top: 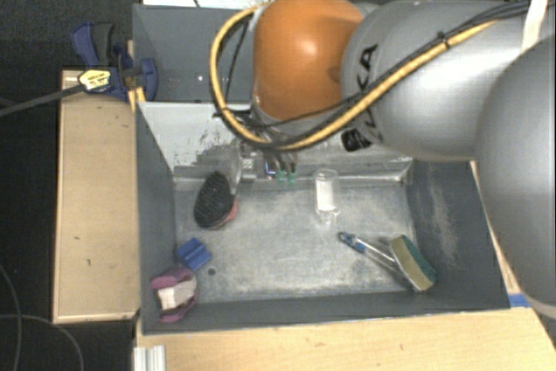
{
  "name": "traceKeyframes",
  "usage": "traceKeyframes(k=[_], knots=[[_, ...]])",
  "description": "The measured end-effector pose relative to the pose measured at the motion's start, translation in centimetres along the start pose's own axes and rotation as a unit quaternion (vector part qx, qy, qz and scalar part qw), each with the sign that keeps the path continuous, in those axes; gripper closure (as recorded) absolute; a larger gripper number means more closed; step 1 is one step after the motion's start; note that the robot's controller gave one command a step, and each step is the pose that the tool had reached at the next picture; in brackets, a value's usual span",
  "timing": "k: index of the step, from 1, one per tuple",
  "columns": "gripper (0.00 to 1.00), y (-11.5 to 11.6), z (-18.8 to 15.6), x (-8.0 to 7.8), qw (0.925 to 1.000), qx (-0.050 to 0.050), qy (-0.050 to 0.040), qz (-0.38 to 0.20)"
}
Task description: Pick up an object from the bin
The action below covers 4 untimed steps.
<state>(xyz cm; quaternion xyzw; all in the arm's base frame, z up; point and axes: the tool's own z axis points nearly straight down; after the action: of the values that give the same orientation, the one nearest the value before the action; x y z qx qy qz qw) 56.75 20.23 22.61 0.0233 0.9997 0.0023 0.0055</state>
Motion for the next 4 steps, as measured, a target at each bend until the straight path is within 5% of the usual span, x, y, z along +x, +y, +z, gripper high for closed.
traceKeyframes(k=[1, 2, 3, 4], knots=[[1.00, 1.1, 8.7, 5.7, 0.9969, 0.004, 0.0086, 0.078], [1.00, 3.1, 9.3, 4.7, 0.9903, 0.002, 0.0033, 0.139], [0.00, 3.1, 9.2, 4.7, 0.9903, 0.002, 0.0033, 0.139], [0.00, 2.8, 15.7, 7.1, 0.9990, 0.002, 0.0067, -0.044]])
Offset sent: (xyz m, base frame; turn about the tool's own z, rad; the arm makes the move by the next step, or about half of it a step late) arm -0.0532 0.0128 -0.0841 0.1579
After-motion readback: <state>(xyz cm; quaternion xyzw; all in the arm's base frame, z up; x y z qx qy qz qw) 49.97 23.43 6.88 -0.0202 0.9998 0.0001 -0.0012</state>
